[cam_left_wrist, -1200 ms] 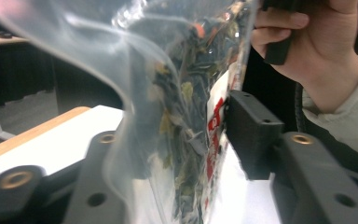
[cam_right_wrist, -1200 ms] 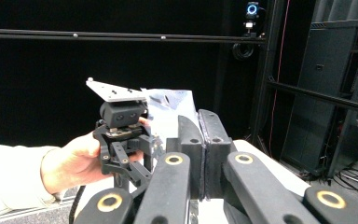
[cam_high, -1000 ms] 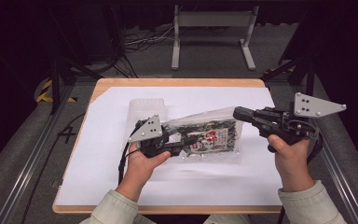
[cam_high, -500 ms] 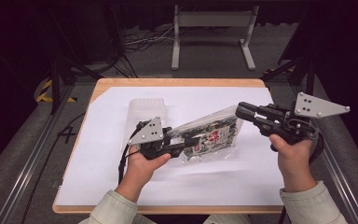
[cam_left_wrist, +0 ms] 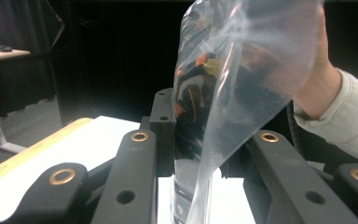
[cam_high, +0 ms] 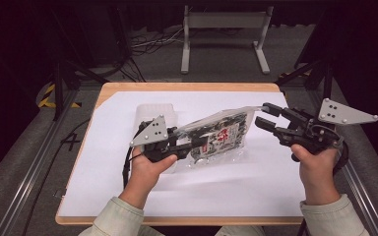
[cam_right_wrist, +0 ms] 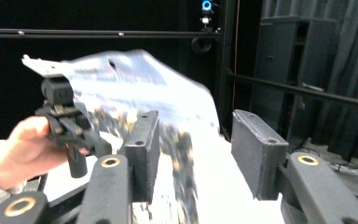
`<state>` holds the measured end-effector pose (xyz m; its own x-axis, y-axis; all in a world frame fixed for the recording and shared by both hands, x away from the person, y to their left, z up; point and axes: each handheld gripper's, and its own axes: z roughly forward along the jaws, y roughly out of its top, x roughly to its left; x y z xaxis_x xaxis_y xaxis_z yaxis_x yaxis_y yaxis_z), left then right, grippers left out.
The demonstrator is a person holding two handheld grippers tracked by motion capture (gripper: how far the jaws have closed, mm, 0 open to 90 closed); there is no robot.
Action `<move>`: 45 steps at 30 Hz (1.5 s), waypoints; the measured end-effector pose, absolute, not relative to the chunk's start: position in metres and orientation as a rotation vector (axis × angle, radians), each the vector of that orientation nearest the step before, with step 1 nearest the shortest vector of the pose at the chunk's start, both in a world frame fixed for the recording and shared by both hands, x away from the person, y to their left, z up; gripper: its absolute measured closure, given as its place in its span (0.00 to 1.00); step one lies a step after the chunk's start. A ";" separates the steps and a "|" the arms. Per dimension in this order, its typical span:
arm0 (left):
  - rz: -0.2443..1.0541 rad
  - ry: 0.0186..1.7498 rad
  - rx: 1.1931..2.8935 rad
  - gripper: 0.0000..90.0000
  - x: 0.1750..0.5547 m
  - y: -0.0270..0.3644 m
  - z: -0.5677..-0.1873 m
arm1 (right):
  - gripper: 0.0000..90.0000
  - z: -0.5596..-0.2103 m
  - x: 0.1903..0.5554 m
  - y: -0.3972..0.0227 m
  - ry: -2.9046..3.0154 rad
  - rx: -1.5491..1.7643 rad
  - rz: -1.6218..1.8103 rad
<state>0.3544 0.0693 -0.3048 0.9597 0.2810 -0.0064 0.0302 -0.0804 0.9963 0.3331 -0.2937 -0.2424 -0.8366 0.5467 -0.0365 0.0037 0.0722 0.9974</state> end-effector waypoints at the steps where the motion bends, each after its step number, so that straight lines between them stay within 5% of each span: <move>1: 0.220 0.238 1.645 0.80 0.355 0.070 -0.303 | 0.57 -0.245 0.333 -0.295 1.960 0.558 1.808; 45: 0.402 0.351 1.580 0.80 0.373 0.127 -0.256 | 0.52 -0.324 0.350 -0.335 2.023 0.811 1.577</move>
